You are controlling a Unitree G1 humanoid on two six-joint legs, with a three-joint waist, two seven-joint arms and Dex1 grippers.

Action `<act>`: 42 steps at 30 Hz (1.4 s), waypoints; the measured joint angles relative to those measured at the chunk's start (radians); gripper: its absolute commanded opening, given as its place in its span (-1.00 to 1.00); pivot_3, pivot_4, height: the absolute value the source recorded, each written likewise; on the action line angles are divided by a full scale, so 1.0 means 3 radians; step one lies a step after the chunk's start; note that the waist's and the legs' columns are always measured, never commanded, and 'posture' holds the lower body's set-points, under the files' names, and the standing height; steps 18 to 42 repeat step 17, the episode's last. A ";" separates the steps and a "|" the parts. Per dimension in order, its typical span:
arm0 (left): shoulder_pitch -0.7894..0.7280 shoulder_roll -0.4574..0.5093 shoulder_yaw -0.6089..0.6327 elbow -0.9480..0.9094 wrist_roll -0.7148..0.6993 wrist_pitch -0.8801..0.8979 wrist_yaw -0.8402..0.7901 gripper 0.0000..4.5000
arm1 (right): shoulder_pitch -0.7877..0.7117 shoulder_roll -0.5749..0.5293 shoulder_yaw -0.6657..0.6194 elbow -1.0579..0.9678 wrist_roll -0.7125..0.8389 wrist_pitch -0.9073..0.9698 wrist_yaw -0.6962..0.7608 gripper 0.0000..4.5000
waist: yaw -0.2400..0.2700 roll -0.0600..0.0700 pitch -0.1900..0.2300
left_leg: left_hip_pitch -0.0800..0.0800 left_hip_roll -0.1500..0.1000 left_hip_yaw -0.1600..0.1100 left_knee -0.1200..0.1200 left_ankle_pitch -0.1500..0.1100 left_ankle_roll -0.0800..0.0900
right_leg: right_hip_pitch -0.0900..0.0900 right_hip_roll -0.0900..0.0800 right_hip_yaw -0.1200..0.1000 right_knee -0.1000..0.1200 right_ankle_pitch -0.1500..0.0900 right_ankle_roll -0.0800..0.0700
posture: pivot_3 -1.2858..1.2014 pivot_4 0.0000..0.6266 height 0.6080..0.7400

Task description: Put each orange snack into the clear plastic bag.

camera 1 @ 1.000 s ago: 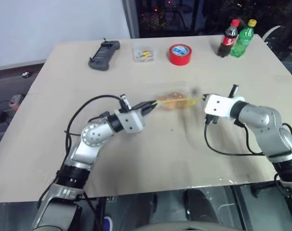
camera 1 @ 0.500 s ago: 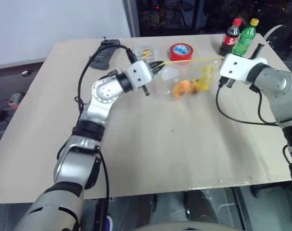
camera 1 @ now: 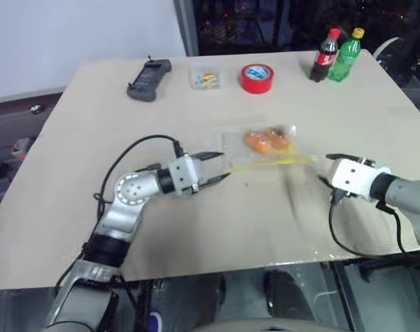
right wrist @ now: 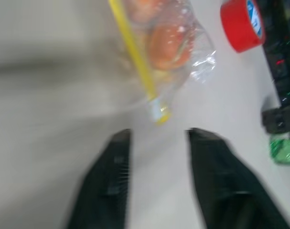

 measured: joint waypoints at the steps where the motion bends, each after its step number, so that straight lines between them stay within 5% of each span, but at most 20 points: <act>1: 0.0074 0.0050 0.0045 -0.0132 -0.0153 0.0190 -0.0040 0.73 | 0.0069 0.0027 -0.0072 -0.0023 0.0066 0.0037 0.0009 0.77 | -0.0002 0.0000 0.0000 | 0.0003 0.0002 0.0001 0.0000 0.0000 0.0000 | 0.0002 0.0001 0.0000 -0.0001 -0.0004 -0.0007 | 0.03 -0.52 1.00; 3: 0.0344 0.0215 0.0227 -0.0482 -0.0632 0.0756 -0.0125 0.98 | 0.0265 0.0135 -0.0362 -0.0057 0.0345 0.0161 0.0070 0.99 | -0.0010 -0.0001 0.0000 | 0.0000 0.0005 0.0001 0.0000 0.0000 0.0001 | -0.0002 0.0002 0.0001 0.0001 -0.0004 -0.0007 | 0.03 -0.52 1.00; 12: 0.1172 0.0901 0.1402 -0.1127 -0.1728 0.2084 -0.0221 0.98 | 0.0795 0.0194 -0.1818 -0.0230 0.1576 0.0670 0.0505 0.99 | 0.0018 0.0005 0.0001 | -0.0003 0.0011 0.0004 -0.0010 -0.0001 -0.0001 | -0.0008 0.0005 0.0000 -0.0009 0.0009 -0.0010 | 0.03 -0.52 1.00; 42: 0.1226 0.0916 0.1530 -0.1150 -0.1763 0.2212 -0.0276 0.98 | 0.0783 0.0189 -0.1866 -0.0385 0.1843 0.0845 0.0499 0.99 | 0.0060 0.0005 0.0001 | -0.0004 0.0013 0.0004 -0.0009 -0.0001 -0.0001 | -0.0006 0.0005 -0.0001 -0.0010 0.0001 -0.0018 | 0.03 -0.52 1.00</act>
